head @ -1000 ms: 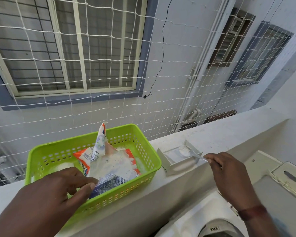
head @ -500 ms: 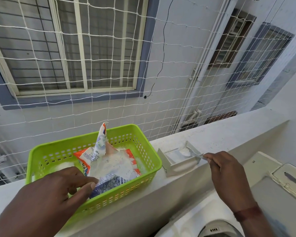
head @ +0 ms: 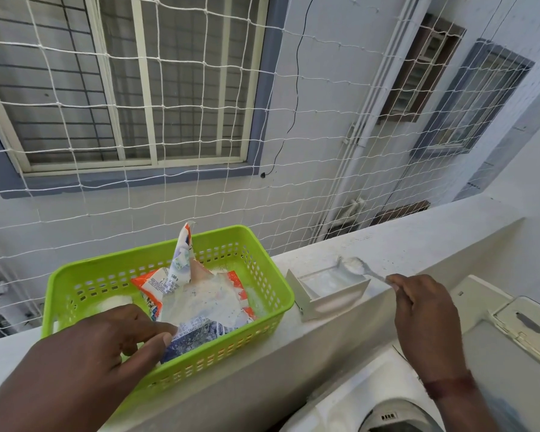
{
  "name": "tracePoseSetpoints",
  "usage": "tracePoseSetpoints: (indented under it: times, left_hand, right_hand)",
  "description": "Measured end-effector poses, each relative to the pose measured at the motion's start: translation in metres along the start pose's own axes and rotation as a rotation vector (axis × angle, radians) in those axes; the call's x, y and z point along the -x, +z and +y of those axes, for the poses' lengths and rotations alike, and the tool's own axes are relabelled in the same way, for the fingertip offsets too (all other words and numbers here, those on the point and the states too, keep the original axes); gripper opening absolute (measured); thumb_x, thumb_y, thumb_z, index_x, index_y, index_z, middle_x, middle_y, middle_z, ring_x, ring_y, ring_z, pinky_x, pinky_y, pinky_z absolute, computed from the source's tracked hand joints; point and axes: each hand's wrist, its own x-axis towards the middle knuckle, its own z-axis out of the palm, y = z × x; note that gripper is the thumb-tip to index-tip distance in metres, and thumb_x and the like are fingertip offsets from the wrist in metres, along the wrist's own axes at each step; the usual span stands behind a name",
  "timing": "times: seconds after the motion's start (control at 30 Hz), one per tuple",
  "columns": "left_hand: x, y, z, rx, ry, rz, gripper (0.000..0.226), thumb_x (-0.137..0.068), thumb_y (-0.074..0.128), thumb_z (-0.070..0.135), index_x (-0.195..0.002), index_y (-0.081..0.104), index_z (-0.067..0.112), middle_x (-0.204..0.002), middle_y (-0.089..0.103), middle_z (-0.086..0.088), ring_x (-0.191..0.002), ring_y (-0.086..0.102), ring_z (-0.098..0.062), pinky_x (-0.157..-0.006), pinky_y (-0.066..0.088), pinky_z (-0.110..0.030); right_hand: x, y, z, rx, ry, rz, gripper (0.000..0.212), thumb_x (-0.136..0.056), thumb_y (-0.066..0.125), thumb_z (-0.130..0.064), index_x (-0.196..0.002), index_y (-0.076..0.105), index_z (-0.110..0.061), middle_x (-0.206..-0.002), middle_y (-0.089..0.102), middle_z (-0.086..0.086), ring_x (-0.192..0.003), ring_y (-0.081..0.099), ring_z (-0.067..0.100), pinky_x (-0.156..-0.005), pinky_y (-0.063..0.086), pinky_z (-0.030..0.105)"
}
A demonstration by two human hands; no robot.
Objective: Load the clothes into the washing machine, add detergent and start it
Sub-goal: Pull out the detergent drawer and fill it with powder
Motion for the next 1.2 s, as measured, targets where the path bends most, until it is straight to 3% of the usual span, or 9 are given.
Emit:
tracePoseSetpoints:
  times: [0.13,0.4,0.5,0.77,0.97,1.03,1.13,1.2]
  left_hand:
    - [0.000,-0.001,0.000,-0.002,0.000,-0.005,0.050,-0.073,0.014,0.088,-0.091,0.057,0.070,-0.085,0.058,0.032,-0.069,0.057,0.010,-0.053,0.051,-0.029]
    - [0.001,-0.004,0.004,0.003,-0.011,-0.017,0.047,-0.074,0.017,0.087,-0.090,0.057,0.069,-0.087,0.059,0.032,-0.068,0.058,0.011,-0.052,0.052,-0.030]
    - [0.001,-0.004,0.005,0.010,-0.015,-0.026,0.043,-0.074,0.020,0.085,-0.089,0.057,0.069,-0.086,0.059,0.032,-0.067,0.058,0.011,-0.053,0.052,-0.030]
    - [0.000,-0.005,0.004,0.008,-0.032,-0.037,0.048,-0.074,0.016,0.087,-0.089,0.057,0.069,-0.087,0.059,0.032,-0.068,0.058,0.011,-0.052,0.052,-0.029]
    - [0.000,-0.008,0.010,-0.014,-0.035,-0.049,0.060,-0.065,0.004,0.092,-0.089,0.054,0.072,-0.093,0.056,0.035,-0.078,0.057,0.012,-0.058,0.052,-0.029]
    - [0.002,-0.009,0.011,-0.007,-0.024,-0.038,0.053,-0.067,0.009,0.090,-0.091,0.053,0.072,-0.098,0.054,0.036,-0.081,0.057,0.010,-0.062,0.052,-0.029]
    - [0.004,-0.009,0.014,-0.006,0.013,-0.014,0.034,-0.079,0.020,0.076,-0.097,0.049,0.072,-0.107,0.048,0.037,-0.092,0.053,0.011,-0.066,0.049,-0.022]
    - [0.004,-0.010,0.015,-0.028,0.019,-0.026,0.022,-0.084,0.032,0.068,-0.099,0.048,0.072,-0.110,0.047,0.038,-0.097,0.050,0.012,-0.066,0.047,-0.019]
  right_hand:
    - [0.003,0.005,0.003,0.100,-0.090,0.033,0.025,-0.084,0.051,-0.005,-0.095,0.074,-0.006,-0.073,0.060,0.008,-0.065,0.051,0.031,-0.061,0.043,0.036]
    - [0.007,0.011,0.007,0.136,-0.124,0.054,0.025,-0.087,0.058,0.008,-0.100,0.072,-0.007,-0.078,0.059,0.008,-0.067,0.048,0.030,-0.061,0.042,0.039]
    - [0.008,0.011,0.005,0.134,-0.149,0.044,0.027,-0.086,0.051,0.000,-0.102,0.072,-0.007,-0.080,0.059,0.007,-0.069,0.047,0.029,-0.061,0.041,0.039]
    - [0.015,0.007,-0.001,0.196,-0.148,0.073,0.031,-0.085,0.049,0.002,-0.104,0.071,-0.008,-0.085,0.061,0.007,-0.074,0.046,0.027,-0.067,0.032,0.034]
    - [0.016,0.007,-0.002,0.134,-0.141,0.077,0.032,-0.087,0.046,0.000,-0.104,0.073,-0.007,-0.086,0.061,0.008,-0.074,0.049,0.029,-0.068,0.040,0.039]
    - [0.015,0.002,-0.013,0.018,-0.075,0.101,0.032,-0.090,0.044,-0.007,-0.103,0.073,-0.007,-0.087,0.061,0.007,-0.079,0.052,0.029,-0.076,0.041,0.032]
    - [0.010,-0.008,-0.044,-0.304,0.205,0.025,0.025,-0.095,0.050,-0.015,-0.097,0.073,-0.023,-0.095,0.064,-0.005,-0.090,0.057,0.006,-0.080,0.034,0.002]
    - [0.005,-0.014,-0.068,-0.512,0.352,-0.075,0.026,-0.095,0.057,-0.012,-0.091,0.072,-0.032,-0.099,0.069,-0.009,-0.096,0.059,-0.004,-0.078,0.035,-0.002]
